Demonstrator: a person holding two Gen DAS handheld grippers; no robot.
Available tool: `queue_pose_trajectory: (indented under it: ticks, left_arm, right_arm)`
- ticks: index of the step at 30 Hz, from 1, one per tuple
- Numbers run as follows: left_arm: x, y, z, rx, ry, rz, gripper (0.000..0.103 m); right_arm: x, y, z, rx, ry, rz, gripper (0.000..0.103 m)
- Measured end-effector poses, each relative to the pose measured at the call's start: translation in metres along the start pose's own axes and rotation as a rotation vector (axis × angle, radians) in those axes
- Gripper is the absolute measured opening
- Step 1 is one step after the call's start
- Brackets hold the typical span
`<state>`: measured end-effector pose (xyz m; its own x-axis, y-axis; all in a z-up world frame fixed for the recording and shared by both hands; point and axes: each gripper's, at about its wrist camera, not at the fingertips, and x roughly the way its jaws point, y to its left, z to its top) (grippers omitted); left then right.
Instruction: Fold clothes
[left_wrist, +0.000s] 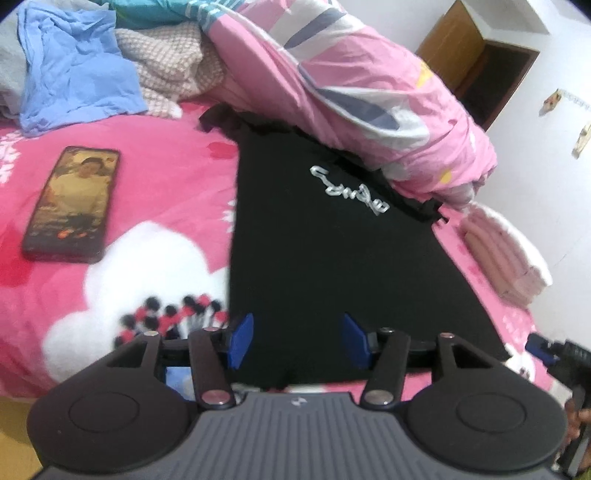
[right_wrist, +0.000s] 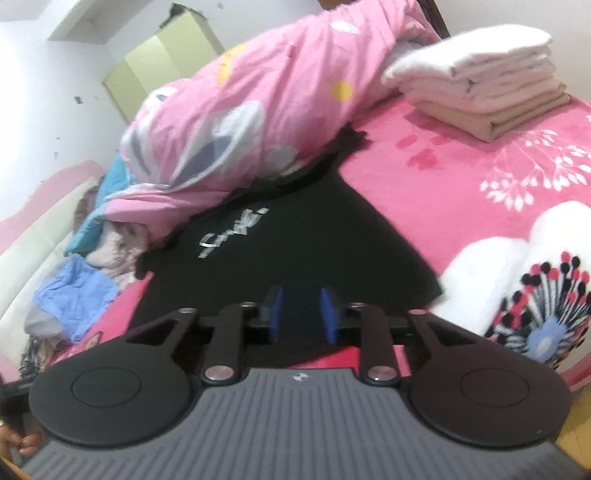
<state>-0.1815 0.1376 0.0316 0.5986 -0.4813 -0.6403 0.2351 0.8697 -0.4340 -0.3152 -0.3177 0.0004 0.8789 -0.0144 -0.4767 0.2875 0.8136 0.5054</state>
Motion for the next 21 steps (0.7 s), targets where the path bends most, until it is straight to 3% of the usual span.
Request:
queue_pose_trajectory:
  ticks: [8,13,19,21]
  left_arm:
    - [0.003,0.011,-0.016,0.034,0.052,0.025,0.057]
    - [0.006,0.015,-0.016,0.026,0.032,0.030,0.057]
    - [0.008,0.019,-0.013,0.015,0.001,0.014,0.057]
    - [0.015,0.019,-0.010,0.018,0.024,0.003,0.056]
  right_arm:
    - [0.038,-0.051,0.025,0.057,0.027,-0.047,0.036]
    - [0.058,-0.074,0.034,0.064,0.052,-0.070,0.040]
    - [0.064,-0.090,0.031,0.119,0.089,-0.030,0.040]
    - [0.064,-0.095,0.031,0.143,0.102,-0.003,0.040]
